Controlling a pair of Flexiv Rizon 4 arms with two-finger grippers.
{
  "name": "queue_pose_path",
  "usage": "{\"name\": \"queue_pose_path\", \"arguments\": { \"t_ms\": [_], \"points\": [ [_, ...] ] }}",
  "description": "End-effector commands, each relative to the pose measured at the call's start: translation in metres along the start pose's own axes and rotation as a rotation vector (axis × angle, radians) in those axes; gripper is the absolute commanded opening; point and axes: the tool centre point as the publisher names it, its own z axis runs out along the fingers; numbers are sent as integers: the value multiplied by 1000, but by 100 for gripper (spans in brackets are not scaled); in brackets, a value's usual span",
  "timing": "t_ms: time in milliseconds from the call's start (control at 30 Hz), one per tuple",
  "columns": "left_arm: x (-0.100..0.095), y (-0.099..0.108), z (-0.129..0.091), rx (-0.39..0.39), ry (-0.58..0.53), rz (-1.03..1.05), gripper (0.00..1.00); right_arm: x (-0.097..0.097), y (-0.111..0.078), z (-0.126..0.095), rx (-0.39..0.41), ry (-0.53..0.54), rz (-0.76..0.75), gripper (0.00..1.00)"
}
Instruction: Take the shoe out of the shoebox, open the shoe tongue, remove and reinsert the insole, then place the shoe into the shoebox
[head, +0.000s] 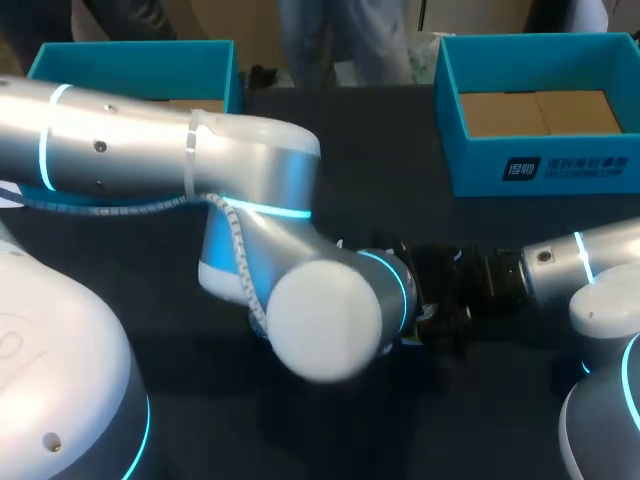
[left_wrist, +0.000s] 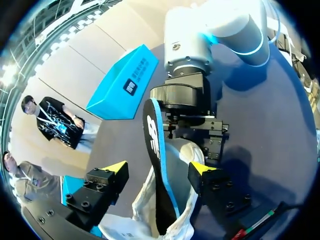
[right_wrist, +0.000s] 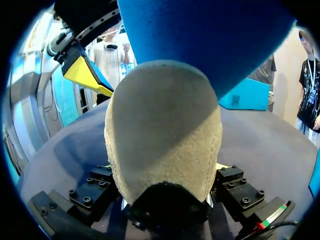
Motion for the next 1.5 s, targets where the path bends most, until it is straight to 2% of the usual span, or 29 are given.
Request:
{"name": "queue_pose_path", "arguments": {
  "t_ms": [33, 533, 967, 1167, 1200, 1367, 1400, 1500],
  "points": [
    [9, 3, 2, 13, -58, -2, 74, -1, -1, 3, 4, 0, 1, 0],
    [-6, 7, 14, 19, -81, -54, 66, -1, -1, 3, 4, 0, 1, 0],
    [0, 7, 27, 38, -95, -62, 62, -1, -1, 3, 4, 0, 1, 0],
    [1, 9, 32, 41, -100, -75, 54, -1, -1, 3, 4, 0, 1, 0],
    [1, 9, 33, 39, -100, -83, 48, -1, -1, 3, 4, 0, 1, 0],
    [2, 10, 37, 17, -110, -105, 38, -1, -1, 3, 4, 0, 1, 0],
    [1, 10, 37, 12, -113, -111, 31, -1, -1, 3, 4, 0, 1, 0],
    [2, 10, 37, 10, -113, -117, 22, -1, -1, 3, 4, 0, 1, 0]
  ]
}}
